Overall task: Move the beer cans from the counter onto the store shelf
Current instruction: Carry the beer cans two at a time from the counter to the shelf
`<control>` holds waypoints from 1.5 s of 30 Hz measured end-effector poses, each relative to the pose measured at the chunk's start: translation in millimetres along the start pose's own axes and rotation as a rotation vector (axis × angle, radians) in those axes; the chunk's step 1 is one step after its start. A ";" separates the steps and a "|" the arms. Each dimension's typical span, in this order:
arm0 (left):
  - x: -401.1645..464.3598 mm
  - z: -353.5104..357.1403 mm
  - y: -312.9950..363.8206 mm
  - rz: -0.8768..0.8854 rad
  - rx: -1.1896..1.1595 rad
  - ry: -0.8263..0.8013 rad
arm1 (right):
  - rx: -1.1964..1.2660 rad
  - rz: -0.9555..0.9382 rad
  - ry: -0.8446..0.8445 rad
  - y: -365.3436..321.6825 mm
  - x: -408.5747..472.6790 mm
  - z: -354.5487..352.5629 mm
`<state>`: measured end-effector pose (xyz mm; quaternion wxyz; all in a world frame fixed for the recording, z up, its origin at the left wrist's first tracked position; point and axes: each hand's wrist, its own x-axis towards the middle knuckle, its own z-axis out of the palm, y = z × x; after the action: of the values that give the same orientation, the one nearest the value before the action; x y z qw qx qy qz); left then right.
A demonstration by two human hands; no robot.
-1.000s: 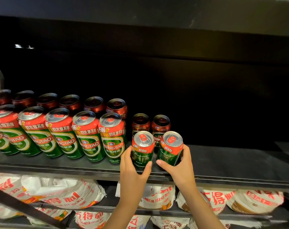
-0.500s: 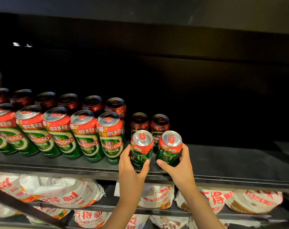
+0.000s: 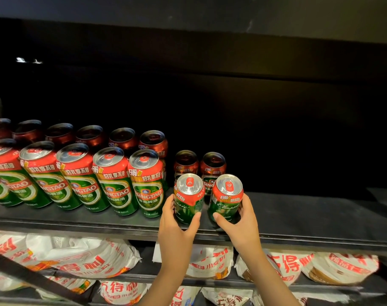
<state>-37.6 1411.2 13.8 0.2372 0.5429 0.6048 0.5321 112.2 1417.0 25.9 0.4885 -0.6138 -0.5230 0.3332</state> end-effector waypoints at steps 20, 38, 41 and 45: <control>2.6 1.0 4.7 0.064 0.032 0.065 | 0.034 0.036 0.014 -2.9 1.5 0.4; 1.9 1.6 9.6 0.061 0.030 0.054 | 0.027 0.025 0.039 -0.7 2.0 1.5; 1.7 0.6 5.2 0.039 0.001 0.018 | 0.027 0.006 0.027 1.1 1.4 -0.3; 2.5 -2.4 5.0 0.050 -0.019 -0.039 | 0.020 -0.006 0.008 0.2 0.7 -0.5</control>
<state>-38.4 1411.8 19.8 0.2406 0.5661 0.5812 0.5328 112.9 1417.5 25.9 0.4977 -0.6087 -0.5197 0.3343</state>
